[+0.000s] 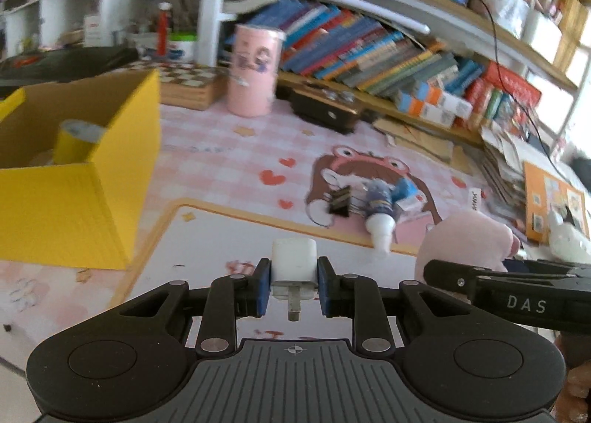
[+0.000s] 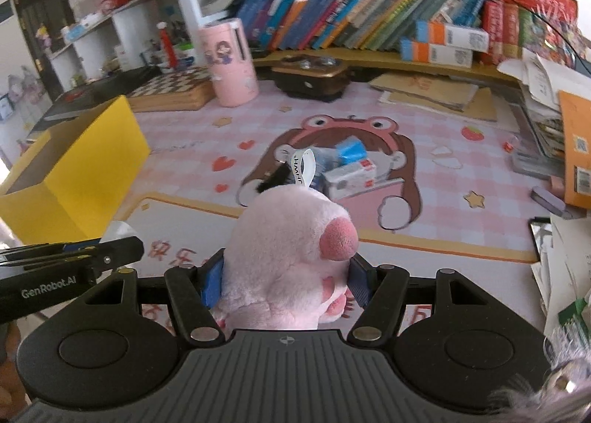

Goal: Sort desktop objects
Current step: 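Carry the pig and white plug with both tools over the yellow box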

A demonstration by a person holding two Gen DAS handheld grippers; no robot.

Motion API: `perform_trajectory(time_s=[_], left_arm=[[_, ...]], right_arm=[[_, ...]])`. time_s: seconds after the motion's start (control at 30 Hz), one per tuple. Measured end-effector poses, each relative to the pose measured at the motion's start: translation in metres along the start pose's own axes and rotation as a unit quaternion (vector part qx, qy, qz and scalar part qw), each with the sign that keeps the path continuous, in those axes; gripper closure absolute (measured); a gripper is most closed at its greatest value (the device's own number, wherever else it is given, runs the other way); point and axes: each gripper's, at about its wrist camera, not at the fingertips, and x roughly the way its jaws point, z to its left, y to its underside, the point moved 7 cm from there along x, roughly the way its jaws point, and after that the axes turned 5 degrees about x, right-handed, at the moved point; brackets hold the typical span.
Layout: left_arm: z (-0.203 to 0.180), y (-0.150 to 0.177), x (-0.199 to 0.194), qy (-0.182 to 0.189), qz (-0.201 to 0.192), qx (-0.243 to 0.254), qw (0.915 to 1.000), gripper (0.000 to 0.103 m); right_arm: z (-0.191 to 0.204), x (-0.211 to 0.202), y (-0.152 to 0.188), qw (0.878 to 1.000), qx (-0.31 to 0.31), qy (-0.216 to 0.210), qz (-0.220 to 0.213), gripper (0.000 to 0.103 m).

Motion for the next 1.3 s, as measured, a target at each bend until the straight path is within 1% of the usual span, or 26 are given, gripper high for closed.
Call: perform_trajectory(time_s=[0.1, 0.2, 0.53, 1.1, 1.3], left_arm=[[0.013, 0.002, -0.013, -0.006, -0.009, -0.013, 0.9999, 0.079], [0.023, 0.008, -0.02, -0.008, -0.009, -0.021, 0.9997, 0.079], [0.059, 0.022, -0.048, -0.007, -0.014, -0.027, 0.9995, 0.079], [0.129, 0.057, -0.102, -0.002, -0.016, -0.044, 0.9989, 0.079], [0.151, 0.071, -0.119, -0.001, -0.014, -0.047, 0.9988, 0.079]], right_arm=[[0.013, -0.004, 0.001, 1.0, -0.009, -0.011, -0.001, 0.041], [0.027, -0.003, 0.003, 1.0, -0.016, -0.018, 0.003, 0.041], [0.077, -0.006, 0.02, 0.999, -0.028, -0.03, 0.014, 0.041], [0.169, -0.023, 0.071, 0.998, -0.048, -0.037, 0.034, 0.041], [0.196, -0.029, 0.089, 0.997, -0.047, -0.037, 0.039, 0.041]])
